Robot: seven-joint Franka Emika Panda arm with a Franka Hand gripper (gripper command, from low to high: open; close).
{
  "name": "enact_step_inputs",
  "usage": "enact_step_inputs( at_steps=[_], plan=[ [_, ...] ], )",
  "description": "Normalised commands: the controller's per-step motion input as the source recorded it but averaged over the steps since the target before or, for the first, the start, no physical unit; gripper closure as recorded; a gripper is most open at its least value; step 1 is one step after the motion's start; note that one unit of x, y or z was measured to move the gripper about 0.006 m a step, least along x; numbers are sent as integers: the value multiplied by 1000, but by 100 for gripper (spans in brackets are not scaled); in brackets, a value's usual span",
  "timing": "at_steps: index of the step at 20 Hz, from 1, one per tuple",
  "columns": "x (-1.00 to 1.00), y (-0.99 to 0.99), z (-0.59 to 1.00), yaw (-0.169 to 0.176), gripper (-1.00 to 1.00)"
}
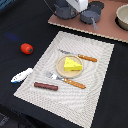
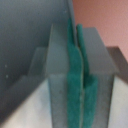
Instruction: Interact with the objects in diverse but meaningful ways.
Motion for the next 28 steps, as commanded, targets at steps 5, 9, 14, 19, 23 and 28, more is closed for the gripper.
enact_step_inputs(
  at_steps=[5, 9, 14, 19, 23, 28],
  plan=[
    [145, 345, 188, 0, -100],
    [-148, 350, 808, 45, -100],
    [-413, 286, 534, 107, -100],
    [-219, 146, 440, 110, -100],
    [302, -129, 430, 17, -100],
    [552, -388, 637, -6, -100]
  ],
)
